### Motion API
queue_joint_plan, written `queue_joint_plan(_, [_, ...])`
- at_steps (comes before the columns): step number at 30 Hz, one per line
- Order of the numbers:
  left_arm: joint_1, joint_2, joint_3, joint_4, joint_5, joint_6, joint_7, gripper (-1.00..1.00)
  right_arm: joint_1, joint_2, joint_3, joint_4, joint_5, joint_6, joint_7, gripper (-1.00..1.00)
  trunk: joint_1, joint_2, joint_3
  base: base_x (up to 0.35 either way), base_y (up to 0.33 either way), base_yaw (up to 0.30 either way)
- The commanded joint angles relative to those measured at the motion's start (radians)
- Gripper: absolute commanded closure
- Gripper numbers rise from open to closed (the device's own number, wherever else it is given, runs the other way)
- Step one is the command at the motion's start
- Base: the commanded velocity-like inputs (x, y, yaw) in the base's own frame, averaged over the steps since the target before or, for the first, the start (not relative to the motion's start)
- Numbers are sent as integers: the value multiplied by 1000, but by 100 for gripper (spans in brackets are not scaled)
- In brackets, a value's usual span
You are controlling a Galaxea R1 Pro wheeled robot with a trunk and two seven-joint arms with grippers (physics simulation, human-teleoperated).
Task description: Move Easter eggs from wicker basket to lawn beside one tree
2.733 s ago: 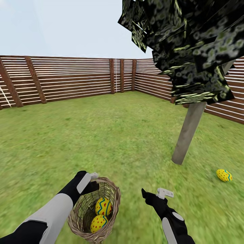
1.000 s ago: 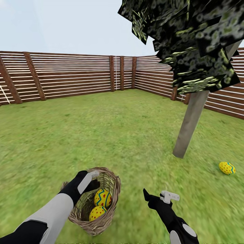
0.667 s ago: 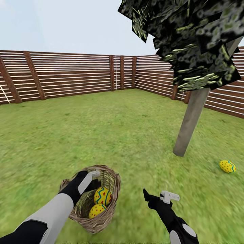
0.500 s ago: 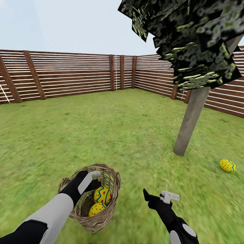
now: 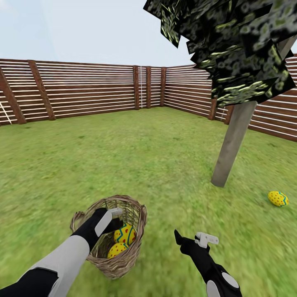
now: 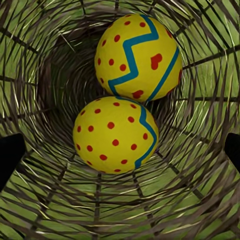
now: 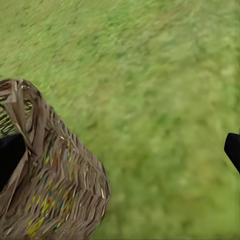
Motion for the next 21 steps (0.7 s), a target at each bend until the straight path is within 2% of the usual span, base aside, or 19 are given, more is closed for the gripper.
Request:
queue_joint_plan(1, [0, 1, -6, -2, 11, 2, 9, -100, 0, 0, 0, -2, -8, 4, -4, -100, 4, -8, -4, 0, 0, 0])
queue_joint_plan(4, [0, 1, -6, -2, 11, 2, 9, -100, 0, 0, 0, -2, -8, 4, -5, -100, 15, -29, -13, 0, 0, 0])
queue_joint_plan(21, [1, 2, -6, -2, 11, -15, 9, -100, 0, 2, 0, 0, -8, 4, -5, -100, 23, -33, -79, 0, 0, 0])
